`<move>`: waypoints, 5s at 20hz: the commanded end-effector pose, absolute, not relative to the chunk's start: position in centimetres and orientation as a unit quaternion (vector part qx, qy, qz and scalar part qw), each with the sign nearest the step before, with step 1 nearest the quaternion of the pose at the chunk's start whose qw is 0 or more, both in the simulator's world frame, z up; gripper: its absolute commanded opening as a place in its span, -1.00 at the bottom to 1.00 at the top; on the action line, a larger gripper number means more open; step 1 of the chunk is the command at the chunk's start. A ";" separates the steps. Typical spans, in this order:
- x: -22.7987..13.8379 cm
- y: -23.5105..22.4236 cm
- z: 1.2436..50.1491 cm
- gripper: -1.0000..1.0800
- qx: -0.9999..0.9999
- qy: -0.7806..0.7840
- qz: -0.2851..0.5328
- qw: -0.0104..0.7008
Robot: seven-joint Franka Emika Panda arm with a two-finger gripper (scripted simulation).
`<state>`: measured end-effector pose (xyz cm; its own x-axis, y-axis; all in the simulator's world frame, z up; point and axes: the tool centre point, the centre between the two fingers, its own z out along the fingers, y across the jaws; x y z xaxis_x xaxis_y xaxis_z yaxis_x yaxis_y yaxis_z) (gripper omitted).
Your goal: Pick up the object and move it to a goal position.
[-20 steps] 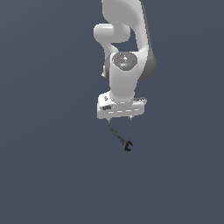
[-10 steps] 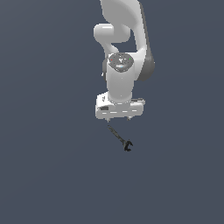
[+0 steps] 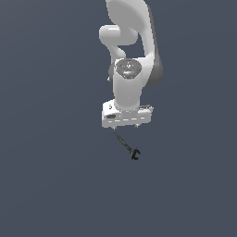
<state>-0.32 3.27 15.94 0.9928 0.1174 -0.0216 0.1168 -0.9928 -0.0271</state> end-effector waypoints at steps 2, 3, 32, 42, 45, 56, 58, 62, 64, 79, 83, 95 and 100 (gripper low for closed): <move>-0.2 3.3 15.0 0.92 -0.997 -0.081 0.011 0.011; -0.1 3.3 14.7 0.92 -0.996 -0.090 0.010 0.010; 0.3 4.6 5.5 0.92 -0.952 -0.307 0.001 0.000; 0.2 4.6 1.4 0.92 -0.951 -0.310 0.000 0.000; 0.3 4.6 0.8 0.92 -0.951 -0.310 0.000 0.000; 0.3 4.6 0.7 -1.00 -0.951 -0.310 0.000 0.000; 0.3 4.7 1.0 -1.00 -0.950 -0.311 0.000 0.000; 0.1 4.5 1.2 -1.00 -0.950 -0.311 0.000 0.000; -0.1 4.3 1.4 -1.00 -0.950 -0.311 0.000 0.000; -5.5 -1.9 7.2 -1.00 -0.951 -0.311 0.000 0.000; -7.8 -4.6 9.7 -1.00 -0.951 -0.310 0.000 -0.001; -13.1 -11.0 15.8 -1.00 -0.951 -0.310 0.000 0.000; -14.1 -12.4 17.1 -1.00 -0.951 -0.310 -0.001 0.001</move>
